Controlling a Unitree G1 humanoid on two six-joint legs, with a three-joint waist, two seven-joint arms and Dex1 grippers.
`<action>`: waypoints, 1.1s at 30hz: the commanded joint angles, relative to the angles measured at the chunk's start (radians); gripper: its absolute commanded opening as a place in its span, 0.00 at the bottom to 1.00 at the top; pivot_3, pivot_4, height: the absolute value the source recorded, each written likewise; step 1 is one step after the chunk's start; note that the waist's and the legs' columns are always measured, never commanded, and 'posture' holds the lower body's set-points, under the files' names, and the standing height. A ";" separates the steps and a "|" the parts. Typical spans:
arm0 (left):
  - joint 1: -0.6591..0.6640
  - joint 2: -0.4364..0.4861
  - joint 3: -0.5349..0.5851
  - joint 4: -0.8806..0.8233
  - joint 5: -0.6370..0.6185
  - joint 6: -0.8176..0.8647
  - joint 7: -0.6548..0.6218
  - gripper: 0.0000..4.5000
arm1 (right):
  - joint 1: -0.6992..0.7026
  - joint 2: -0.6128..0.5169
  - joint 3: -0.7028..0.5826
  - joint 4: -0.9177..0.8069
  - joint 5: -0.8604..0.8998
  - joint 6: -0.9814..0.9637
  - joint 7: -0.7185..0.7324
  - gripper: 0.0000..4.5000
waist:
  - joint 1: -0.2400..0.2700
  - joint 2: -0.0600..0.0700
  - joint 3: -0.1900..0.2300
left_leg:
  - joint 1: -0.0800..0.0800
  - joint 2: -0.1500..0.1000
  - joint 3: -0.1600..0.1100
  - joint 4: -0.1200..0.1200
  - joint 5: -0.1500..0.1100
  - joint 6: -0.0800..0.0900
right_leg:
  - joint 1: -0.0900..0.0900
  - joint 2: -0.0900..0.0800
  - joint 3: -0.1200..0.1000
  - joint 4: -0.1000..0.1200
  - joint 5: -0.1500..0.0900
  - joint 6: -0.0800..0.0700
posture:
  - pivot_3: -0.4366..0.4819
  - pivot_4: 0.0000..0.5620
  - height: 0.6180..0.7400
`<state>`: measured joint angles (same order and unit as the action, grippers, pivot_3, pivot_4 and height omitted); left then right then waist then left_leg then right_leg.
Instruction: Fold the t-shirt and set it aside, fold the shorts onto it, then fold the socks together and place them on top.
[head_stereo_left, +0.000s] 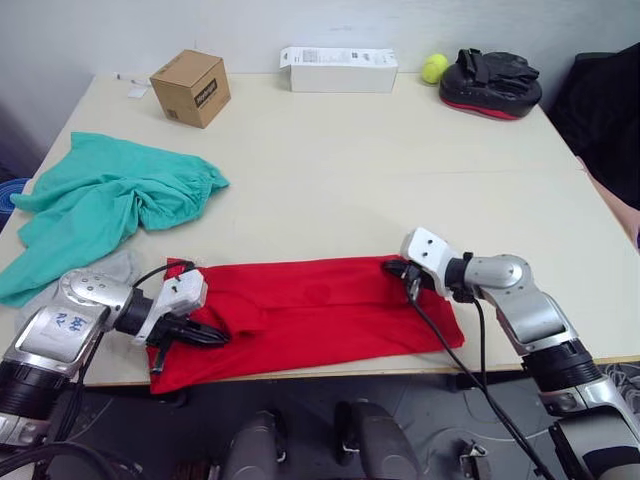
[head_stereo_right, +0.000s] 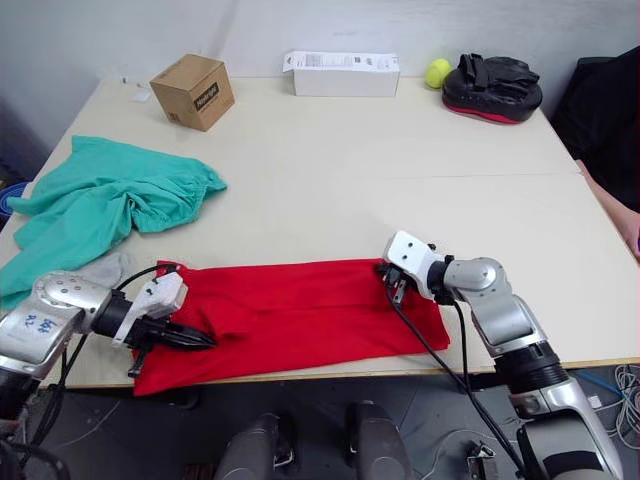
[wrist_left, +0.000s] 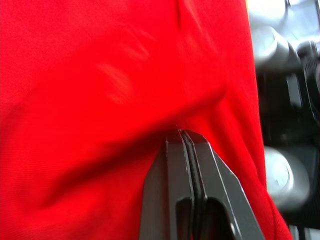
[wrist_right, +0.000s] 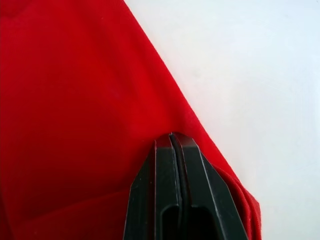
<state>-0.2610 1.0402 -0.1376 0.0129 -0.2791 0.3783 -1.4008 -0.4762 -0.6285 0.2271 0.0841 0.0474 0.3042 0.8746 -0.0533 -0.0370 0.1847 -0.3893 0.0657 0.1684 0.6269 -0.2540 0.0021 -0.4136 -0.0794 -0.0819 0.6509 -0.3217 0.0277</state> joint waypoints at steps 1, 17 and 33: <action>0.060 0.098 -0.034 0.105 0.135 -0.138 -0.027 0.01 | 0.025 -0.016 0.009 0.073 -0.039 0.021 -0.004 0.00 | -0.002 0.003 -0.001 | 0.001 0.000 0.000 -0.001 0.000 0.000 | 0.000 0.000 0.000 0.000 0.000 0.000 | 0.48 0.27 1.00; -0.299 -0.025 0.102 0.091 -0.280 0.394 -0.039 0.01 | 0.013 0.012 -0.038 0.013 0.017 0.039 0.011 0.00 | 0.010 0.002 -0.001 | -0.006 -0.001 -0.001 0.002 0.001 0.004 | 0.000 0.000 -0.001 -0.005 0.001 0.001 | 0.48 0.27 1.00; -0.287 -0.241 -0.074 0.387 0.148 -0.038 0.261 0.01 | 0.021 0.179 0.085 -0.179 -0.019 0.150 -0.062 0.00 | 0.001 0.003 0.002 | -0.006 0.001 0.000 0.002 0.005 0.000 | -0.009 0.002 0.000 0.008 0.001 0.005 | 0.48 0.27 1.00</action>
<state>-0.5917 0.7956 -0.1840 0.3548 -0.1960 0.3338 -1.1561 -0.4646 -0.4464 0.3015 -0.0694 0.0464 0.4431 0.8281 -0.0528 -0.0344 0.1869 -0.3956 0.0663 0.1688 0.6286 -0.2494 0.0021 -0.4222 -0.0774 -0.0822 0.6588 -0.3203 0.0327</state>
